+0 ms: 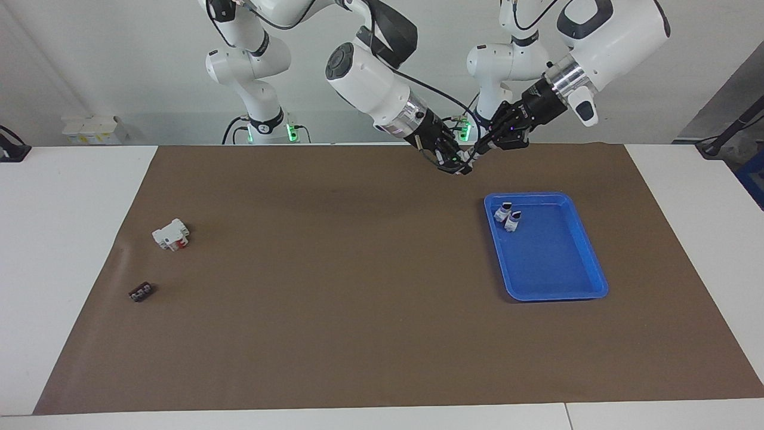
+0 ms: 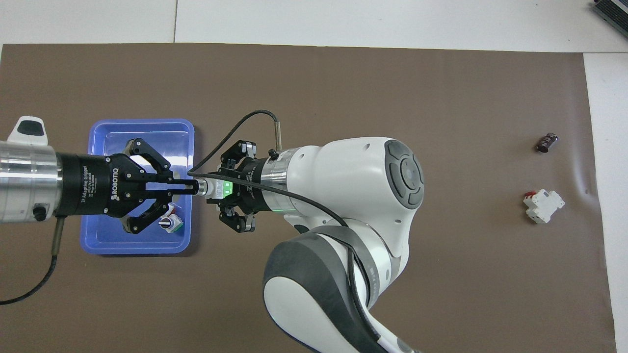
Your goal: Turn and place switch with both arms
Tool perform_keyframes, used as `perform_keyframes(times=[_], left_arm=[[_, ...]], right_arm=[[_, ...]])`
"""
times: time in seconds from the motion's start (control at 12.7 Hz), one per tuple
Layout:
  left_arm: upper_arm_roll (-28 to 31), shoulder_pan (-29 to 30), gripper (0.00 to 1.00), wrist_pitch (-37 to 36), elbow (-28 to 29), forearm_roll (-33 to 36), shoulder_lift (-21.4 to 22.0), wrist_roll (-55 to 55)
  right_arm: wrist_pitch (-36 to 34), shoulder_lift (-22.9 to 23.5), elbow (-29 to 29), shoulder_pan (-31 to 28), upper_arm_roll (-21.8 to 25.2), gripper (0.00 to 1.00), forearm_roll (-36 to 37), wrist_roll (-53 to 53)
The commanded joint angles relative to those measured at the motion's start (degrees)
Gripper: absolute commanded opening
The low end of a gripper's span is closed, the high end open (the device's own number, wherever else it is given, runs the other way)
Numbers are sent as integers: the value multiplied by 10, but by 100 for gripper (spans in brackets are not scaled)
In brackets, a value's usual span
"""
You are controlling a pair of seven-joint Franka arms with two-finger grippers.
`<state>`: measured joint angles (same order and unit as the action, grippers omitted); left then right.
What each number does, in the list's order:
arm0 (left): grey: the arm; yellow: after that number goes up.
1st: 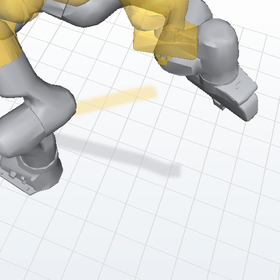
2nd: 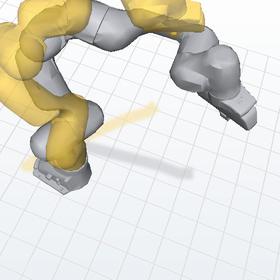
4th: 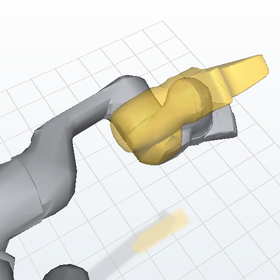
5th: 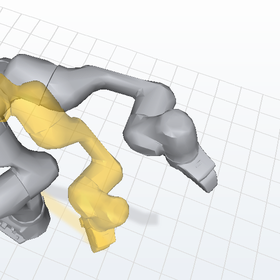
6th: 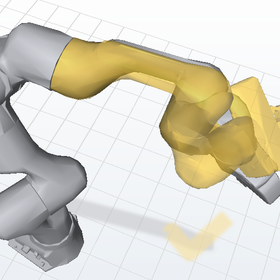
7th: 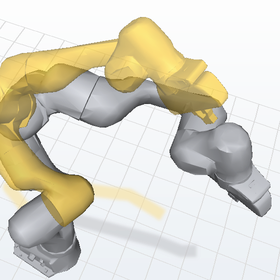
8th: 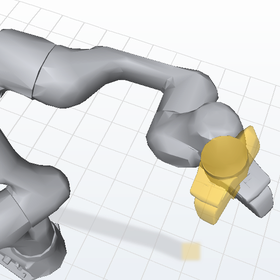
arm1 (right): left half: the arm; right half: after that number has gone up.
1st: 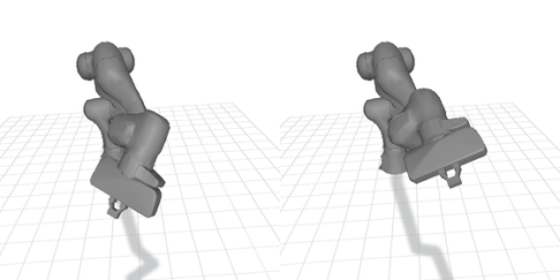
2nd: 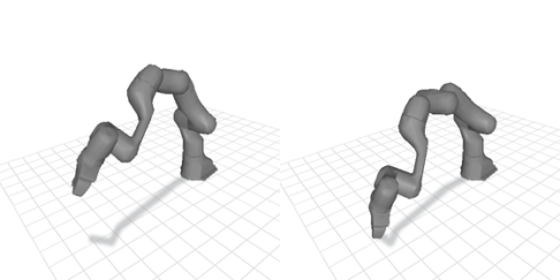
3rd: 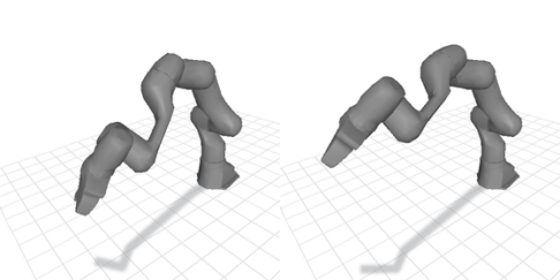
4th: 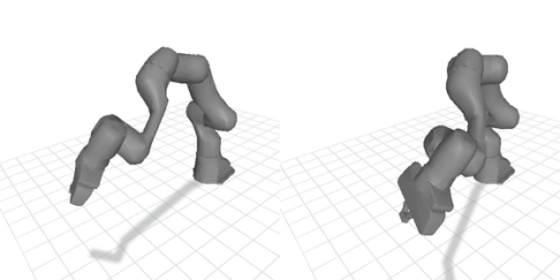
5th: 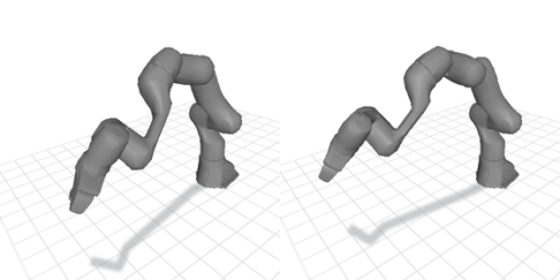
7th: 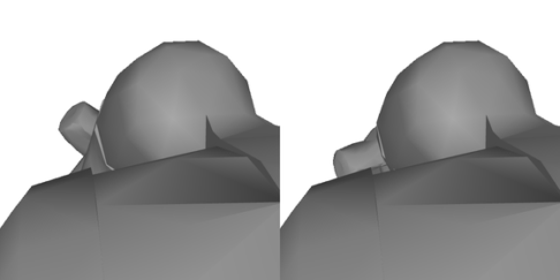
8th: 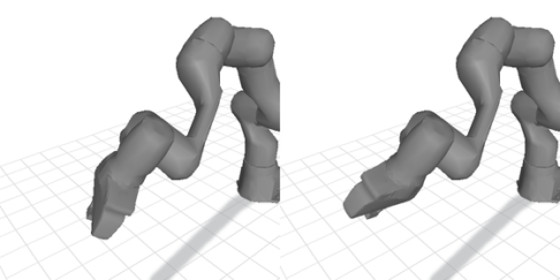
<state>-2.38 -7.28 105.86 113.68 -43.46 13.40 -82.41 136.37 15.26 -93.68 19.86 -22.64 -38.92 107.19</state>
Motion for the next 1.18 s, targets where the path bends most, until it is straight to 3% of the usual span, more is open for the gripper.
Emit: perform_keyframes(times=[0.0, 0.24, 0.31, 0.39, 0.86, 1.1], left_arm=[[-11, -17, 0, -2, -19, -26, 0, -33], [-11, -17, 0, -1, -18, -26, 0, -30], [-11, -16, 0, -1, -18, -26, 0, -29], [-11, -16, 0, -1, -18, -25, 0, -28], [-10, -13, 0, 14, -10, -21, 1, -15], [-10, -14, 0, 32, 0, 43, 5, 0]], right_arm=[[13, 17, 6, 9, -7, 0, -9, 21], [13, 17, 6, 8, -6, 0, -8, 30], [13, 17, 6, 8, -6, 63, 2, 24], [13, 15, 5, 7, -5, 100, 6, 19], [-11, -8, -2, -42, 0, 100, 15, -58], [-50, -36, -5, -72, 0, 100, 47, -102]])
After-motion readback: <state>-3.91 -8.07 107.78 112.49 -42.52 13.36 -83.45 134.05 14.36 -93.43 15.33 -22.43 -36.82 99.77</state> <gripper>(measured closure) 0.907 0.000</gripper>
